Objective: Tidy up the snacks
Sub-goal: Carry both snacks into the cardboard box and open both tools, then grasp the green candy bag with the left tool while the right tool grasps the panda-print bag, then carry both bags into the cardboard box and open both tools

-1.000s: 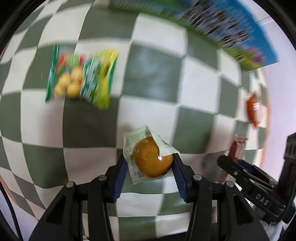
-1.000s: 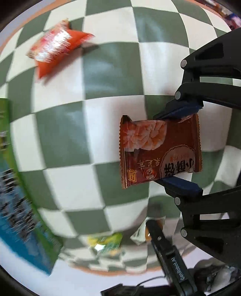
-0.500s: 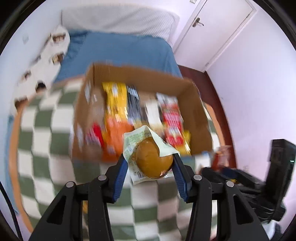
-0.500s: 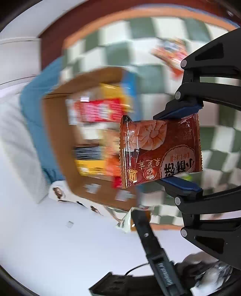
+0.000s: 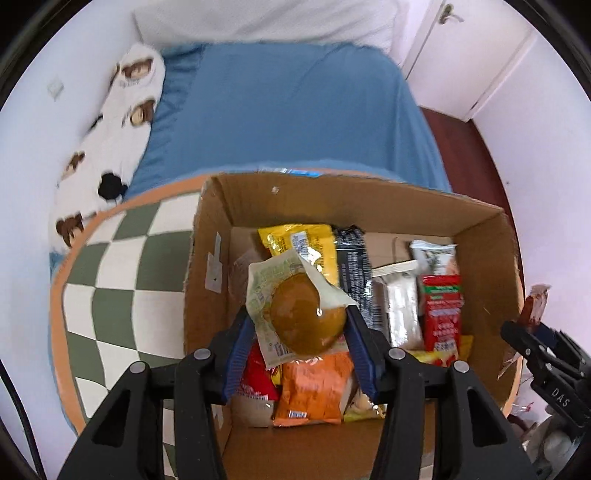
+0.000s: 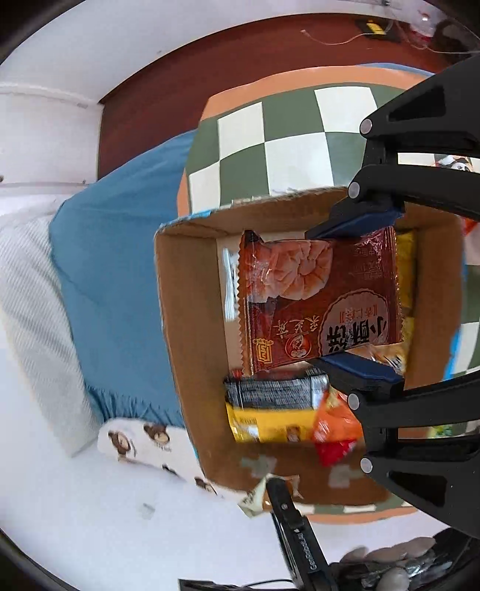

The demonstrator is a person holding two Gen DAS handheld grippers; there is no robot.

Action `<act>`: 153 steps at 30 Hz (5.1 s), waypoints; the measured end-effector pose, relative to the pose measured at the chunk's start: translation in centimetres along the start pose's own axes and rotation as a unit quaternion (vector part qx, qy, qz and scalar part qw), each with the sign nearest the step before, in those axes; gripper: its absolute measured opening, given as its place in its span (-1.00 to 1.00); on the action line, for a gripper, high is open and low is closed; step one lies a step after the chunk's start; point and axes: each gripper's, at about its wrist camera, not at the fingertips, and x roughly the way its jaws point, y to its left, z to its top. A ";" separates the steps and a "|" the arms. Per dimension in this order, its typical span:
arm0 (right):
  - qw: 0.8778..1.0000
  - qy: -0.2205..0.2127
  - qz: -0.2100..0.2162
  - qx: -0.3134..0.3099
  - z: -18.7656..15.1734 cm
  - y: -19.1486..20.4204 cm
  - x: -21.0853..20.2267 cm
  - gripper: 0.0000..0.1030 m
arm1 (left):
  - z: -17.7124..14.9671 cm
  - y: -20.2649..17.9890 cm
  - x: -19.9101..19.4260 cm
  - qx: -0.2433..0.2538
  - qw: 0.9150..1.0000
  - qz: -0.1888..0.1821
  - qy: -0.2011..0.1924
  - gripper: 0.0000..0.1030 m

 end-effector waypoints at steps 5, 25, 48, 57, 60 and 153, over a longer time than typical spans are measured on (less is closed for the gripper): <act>1.000 0.016 -0.010 0.011 0.5 -0.7 1.8 0.79 | 0.7 0.4 2.1 -0.015 0.999 -0.021 0.019 0.79; 0.999 -0.001 -0.046 -0.022 -2.3 0.3 0.5 0.87 | -4.0 -2.4 -0.8 0.016 0.999 0.008 -0.039 0.99; 0.988 -0.131 -0.060 -0.052 -11.5 2.9 -11.1 0.89 | -16.0 -3.9 -12.1 0.023 0.979 0.023 -0.200 0.99; 0.978 -0.188 -0.060 -0.060 -15.9 3.9 -16.8 0.91 | -20.7 -4.4 -16.1 0.022 0.966 0.025 -0.256 0.99; 0.977 -0.195 -0.056 -0.060 -17.1 4.0 -17.9 0.91 | -21.7 -4.8 -16.8 0.026 0.964 0.024 -0.263 0.99; 0.981 0.196 0.003 0.000 -37.5 -3.5 8.3 0.72 | -33.9 -1.2 10.0 -0.025 0.994 -0.003 0.106 0.31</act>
